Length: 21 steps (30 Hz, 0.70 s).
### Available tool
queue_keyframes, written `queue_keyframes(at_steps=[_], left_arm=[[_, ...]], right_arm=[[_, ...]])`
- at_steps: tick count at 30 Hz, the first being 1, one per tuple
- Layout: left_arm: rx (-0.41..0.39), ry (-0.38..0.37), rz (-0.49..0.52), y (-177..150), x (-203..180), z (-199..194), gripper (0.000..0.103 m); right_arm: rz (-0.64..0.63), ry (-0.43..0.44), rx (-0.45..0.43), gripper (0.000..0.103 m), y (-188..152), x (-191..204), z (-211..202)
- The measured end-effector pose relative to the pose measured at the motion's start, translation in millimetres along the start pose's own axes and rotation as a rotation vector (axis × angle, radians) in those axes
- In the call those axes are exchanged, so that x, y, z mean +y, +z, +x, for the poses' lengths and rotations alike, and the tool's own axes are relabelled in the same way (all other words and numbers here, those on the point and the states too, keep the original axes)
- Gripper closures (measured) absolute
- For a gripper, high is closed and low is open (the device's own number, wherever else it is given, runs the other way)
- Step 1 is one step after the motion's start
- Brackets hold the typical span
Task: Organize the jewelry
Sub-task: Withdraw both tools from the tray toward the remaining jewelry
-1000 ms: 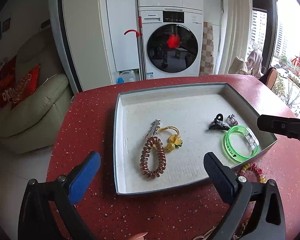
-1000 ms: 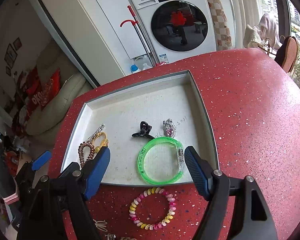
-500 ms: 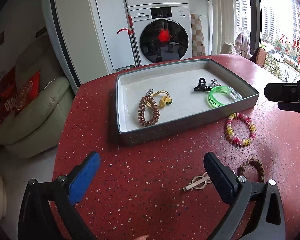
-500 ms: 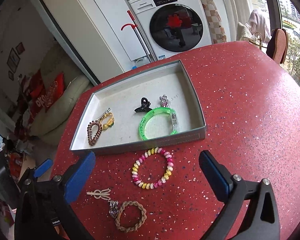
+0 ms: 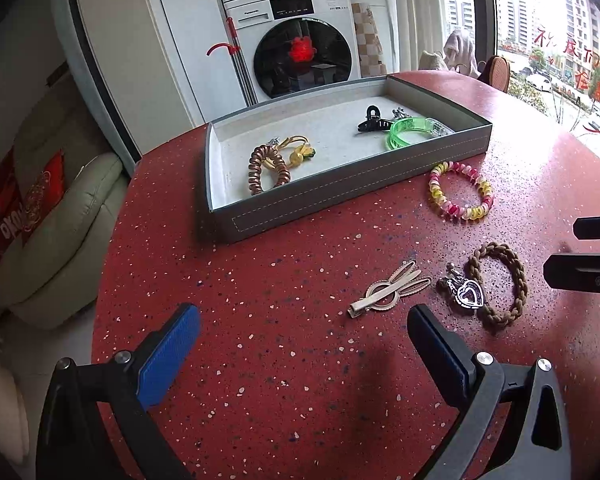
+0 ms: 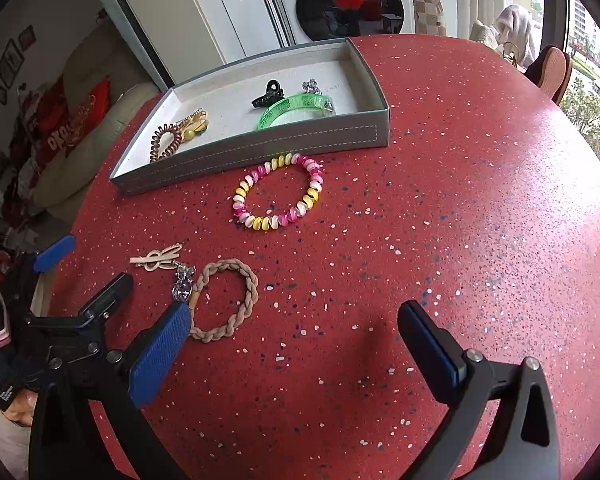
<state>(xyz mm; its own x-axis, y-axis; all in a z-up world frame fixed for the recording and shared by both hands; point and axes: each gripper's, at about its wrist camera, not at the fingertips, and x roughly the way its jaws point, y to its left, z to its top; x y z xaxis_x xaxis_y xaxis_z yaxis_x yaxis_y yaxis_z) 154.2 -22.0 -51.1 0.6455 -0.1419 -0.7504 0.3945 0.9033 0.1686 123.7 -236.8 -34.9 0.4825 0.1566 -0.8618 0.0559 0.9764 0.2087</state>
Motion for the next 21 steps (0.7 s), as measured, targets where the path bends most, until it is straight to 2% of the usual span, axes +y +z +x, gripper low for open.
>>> queue_keyframes(at_steps=[11,17,21], left_arm=[[0.019,0.0,0.088,11.8,-6.0,16.4,0.0],[0.025,-0.039,0.14,15.0,-14.5,19.1,0.0],[0.028,-0.055,0.148,16.0,-16.3,18.1,0.0]], right_arm=[[-0.044,-0.06,0.008,0.001,0.3,10.6,3.4],[-0.088,-0.073,0.024,0.018,3.0,22.4,14.5],[-0.158,-0.126,0.013,0.026,2.1,33.8,18.1]])
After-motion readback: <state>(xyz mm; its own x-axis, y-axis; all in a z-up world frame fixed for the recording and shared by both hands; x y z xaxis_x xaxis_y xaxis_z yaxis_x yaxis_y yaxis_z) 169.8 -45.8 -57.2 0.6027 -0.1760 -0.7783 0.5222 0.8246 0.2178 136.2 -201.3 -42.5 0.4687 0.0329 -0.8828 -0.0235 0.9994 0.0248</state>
